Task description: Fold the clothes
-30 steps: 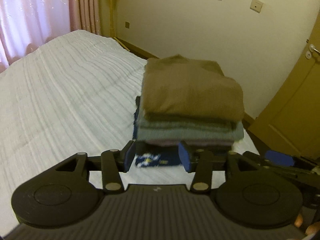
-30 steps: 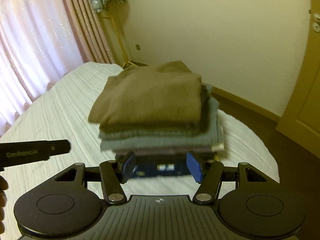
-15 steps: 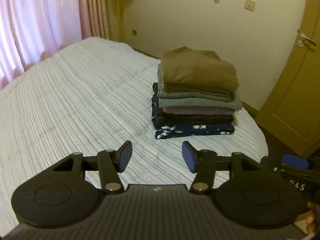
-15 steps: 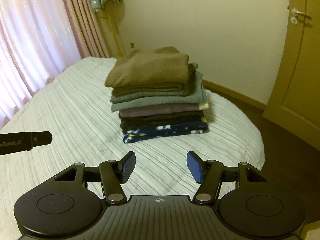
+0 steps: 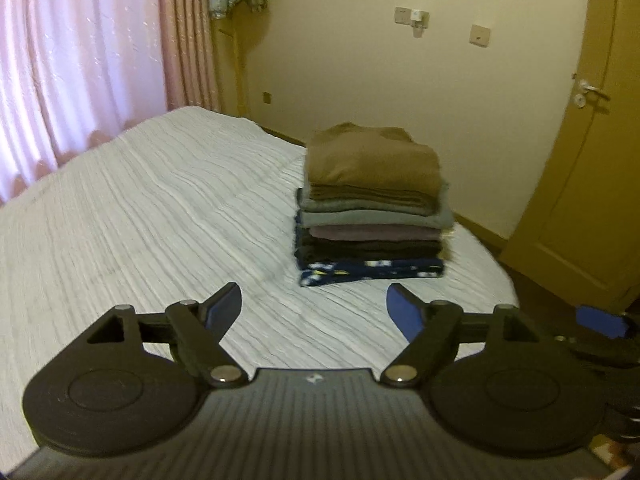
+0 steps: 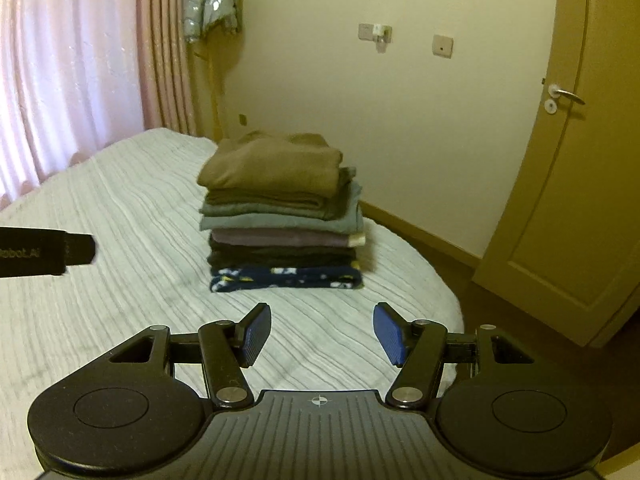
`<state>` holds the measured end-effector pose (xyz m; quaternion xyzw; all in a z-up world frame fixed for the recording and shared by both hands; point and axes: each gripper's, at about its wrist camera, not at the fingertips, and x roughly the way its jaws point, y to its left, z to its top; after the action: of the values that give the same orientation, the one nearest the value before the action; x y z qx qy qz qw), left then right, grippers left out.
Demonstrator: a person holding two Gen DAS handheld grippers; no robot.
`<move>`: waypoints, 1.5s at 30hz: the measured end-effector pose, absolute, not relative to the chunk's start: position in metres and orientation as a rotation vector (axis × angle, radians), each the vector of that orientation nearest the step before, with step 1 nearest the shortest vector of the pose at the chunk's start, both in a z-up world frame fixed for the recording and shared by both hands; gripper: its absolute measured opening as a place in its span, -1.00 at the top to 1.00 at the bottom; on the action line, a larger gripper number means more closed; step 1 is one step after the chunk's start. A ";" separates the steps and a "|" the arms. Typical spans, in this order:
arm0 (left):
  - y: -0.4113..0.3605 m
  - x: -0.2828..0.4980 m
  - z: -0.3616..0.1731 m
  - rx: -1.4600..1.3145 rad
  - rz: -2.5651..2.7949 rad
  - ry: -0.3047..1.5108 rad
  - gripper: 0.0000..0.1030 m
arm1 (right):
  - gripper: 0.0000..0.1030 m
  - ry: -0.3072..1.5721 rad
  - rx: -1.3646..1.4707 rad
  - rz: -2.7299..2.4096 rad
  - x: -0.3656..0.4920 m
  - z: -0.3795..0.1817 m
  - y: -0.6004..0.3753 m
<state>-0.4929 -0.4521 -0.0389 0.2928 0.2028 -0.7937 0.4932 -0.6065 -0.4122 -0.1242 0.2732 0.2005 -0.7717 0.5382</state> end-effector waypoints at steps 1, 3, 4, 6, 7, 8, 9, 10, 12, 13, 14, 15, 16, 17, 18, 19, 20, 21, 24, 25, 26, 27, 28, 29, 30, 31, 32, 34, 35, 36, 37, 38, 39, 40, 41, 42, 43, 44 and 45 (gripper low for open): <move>-0.449 -0.492 -0.037 0.713 -1.937 0.500 -0.50 | -0.17 0.460 0.668 -1.827 -0.608 -0.123 -0.410; -0.445 -0.493 -0.036 0.724 -1.938 0.495 -0.50 | -0.17 0.428 0.704 -1.811 -0.612 -0.120 -0.405; -0.442 -0.494 -0.036 0.732 -1.933 0.488 -0.50 | -0.17 0.408 0.723 -1.803 -0.614 -0.119 -0.404; -0.440 -0.496 -0.038 0.748 -1.923 0.495 -0.50 | -0.17 0.361 0.764 -1.781 -0.620 -0.118 -0.401; -0.439 -0.496 -0.040 0.755 -1.917 0.503 -0.50 | -0.17 0.335 0.792 -1.768 -0.624 -0.117 -0.400; -0.439 -0.497 -0.041 0.763 -1.911 0.512 -0.50 | -0.17 0.319 0.823 -1.754 -0.627 -0.117 -0.399; -0.438 -0.498 -0.043 0.772 -1.904 0.518 -0.50 | -0.17 0.317 0.846 -1.744 -0.629 -0.118 -0.399; -0.438 -0.500 -0.044 0.782 -1.896 0.520 -0.50 | -0.17 0.315 0.868 -1.733 -0.631 -0.118 -0.400; -0.438 -0.503 -0.047 0.800 -1.882 0.518 -0.50 | -0.17 0.324 0.895 -1.718 -0.633 -0.119 -0.400; -0.438 -0.505 -0.048 0.805 -1.878 0.518 -0.50 | -0.17 0.334 0.899 -1.715 -0.634 -0.120 -0.401; -0.438 -0.506 -0.048 0.809 -1.878 0.520 -0.50 | -0.17 0.343 0.900 -1.715 -0.634 -0.120 -0.402; -0.438 -0.507 -0.049 0.813 -1.877 0.522 -0.50 | -0.17 0.353 0.902 -1.715 -0.634 -0.121 -0.403; -0.438 -0.509 -0.050 0.817 -1.877 0.526 -0.50 | -0.17 0.358 0.904 -1.713 -0.635 -0.121 -0.404; -0.439 -0.510 -0.050 0.821 -1.879 0.530 -0.50 | -0.17 0.362 0.907 -1.713 -0.636 -0.121 -0.404; -0.440 -0.512 -0.051 0.825 -1.880 0.535 -0.50 | -0.17 0.370 0.910 -1.715 -0.636 -0.122 -0.404; -0.441 -0.514 -0.052 0.829 -1.882 0.540 -0.50 | -0.17 0.378 0.913 -1.718 -0.637 -0.122 -0.403; -0.441 -0.516 -0.053 0.834 -1.885 0.544 -0.50 | -0.17 0.389 0.920 -1.724 -0.637 -0.124 -0.403; -0.442 -0.517 -0.055 0.839 -1.887 0.548 -0.50 | -0.17 0.402 0.932 -1.729 -0.639 -0.126 -0.404; -0.444 -0.521 -0.059 0.855 -1.888 0.554 -0.50 | -0.17 0.447 0.968 -1.741 -0.643 -0.133 -0.409; -0.446 -0.522 -0.061 0.859 -1.887 0.557 -0.50 | -0.17 0.461 0.977 -1.742 -0.643 -0.135 -0.411; -0.447 -0.522 -0.063 0.862 -1.887 0.559 -0.50 | -0.17 0.475 0.987 -1.742 -0.644 -0.138 -0.413; -0.449 -0.522 -0.064 0.864 -1.887 0.560 -0.50 | -0.17 0.476 0.992 -1.738 -0.644 -0.139 -0.414; -0.451 -0.523 -0.066 0.866 -1.886 0.561 -0.50 | -0.17 0.476 0.997 -1.734 -0.645 -0.141 -0.415; -0.453 -0.523 -0.067 0.866 -1.886 0.561 -0.50 | -0.17 0.477 1.000 -1.732 -0.645 -0.142 -0.418; -0.455 -0.523 -0.069 0.866 -1.886 0.562 -0.50 | -0.17 0.477 1.003 -1.731 -0.645 -0.143 -0.420; -0.457 -0.523 -0.070 0.866 -1.886 0.560 -0.50 | -0.17 0.477 1.006 -1.729 -0.645 -0.144 -0.422; -0.459 -0.523 -0.071 0.865 -1.886 0.556 -0.50 | -0.17 0.476 1.006 -1.731 -0.645 -0.145 -0.425; -0.464 -0.524 -0.074 0.863 -1.884 0.538 -0.50 | -0.17 0.474 1.007 -1.734 -0.645 -0.146 -0.431; -0.466 -0.524 -0.075 0.863 -1.882 0.530 -0.50 | -0.17 0.472 1.005 -1.735 -0.646 -0.146 -0.435; -0.469 -0.524 -0.076 0.862 -1.881 0.523 -0.50 | -0.17 0.470 1.003 -1.736 -0.646 -0.146 -0.439; -0.471 -0.524 -0.076 0.860 -1.881 0.518 -0.50 | -0.17 0.468 1.002 -1.737 -0.646 -0.146 -0.443; -0.474 -0.524 -0.077 0.858 -1.881 0.514 -0.50 | -0.17 0.467 1.000 -1.738 -0.646 -0.147 -0.447; -0.478 -0.524 -0.077 0.858 -1.879 0.512 -0.50 | -0.17 0.465 0.998 -1.739 -0.646 -0.147 -0.451; -0.481 -0.524 -0.078 0.858 -1.877 0.509 -0.50 | -0.17 0.464 0.995 -1.739 -0.645 -0.147 -0.455; -0.484 -0.524 -0.079 0.859 -1.877 0.508 -0.50 | -0.17 0.464 0.992 -1.741 -0.645 -0.147 -0.459; -0.488 -0.524 -0.080 0.860 -1.879 0.508 -0.50 | -0.17 0.464 0.989 -1.742 -0.645 -0.148 -0.463; -0.491 -0.524 -0.080 0.861 -1.880 0.509 -0.50 | -0.17 0.463 0.985 -1.744 -0.645 -0.148 -0.467; -0.495 -0.524 -0.081 0.863 -1.882 0.511 -0.50 | -0.17 0.464 0.985 -1.746 -0.645 -0.149 -0.471; -0.498 -0.524 -0.082 0.866 -1.883 0.512 -0.50 | -0.17 0.465 0.985 -1.748 -0.645 -0.150 -0.475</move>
<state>-0.5244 -0.4976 -0.0822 0.3552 0.2102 -0.7727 0.4823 -0.6447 -0.4745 -0.1495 0.4099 0.1935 -0.7275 0.5150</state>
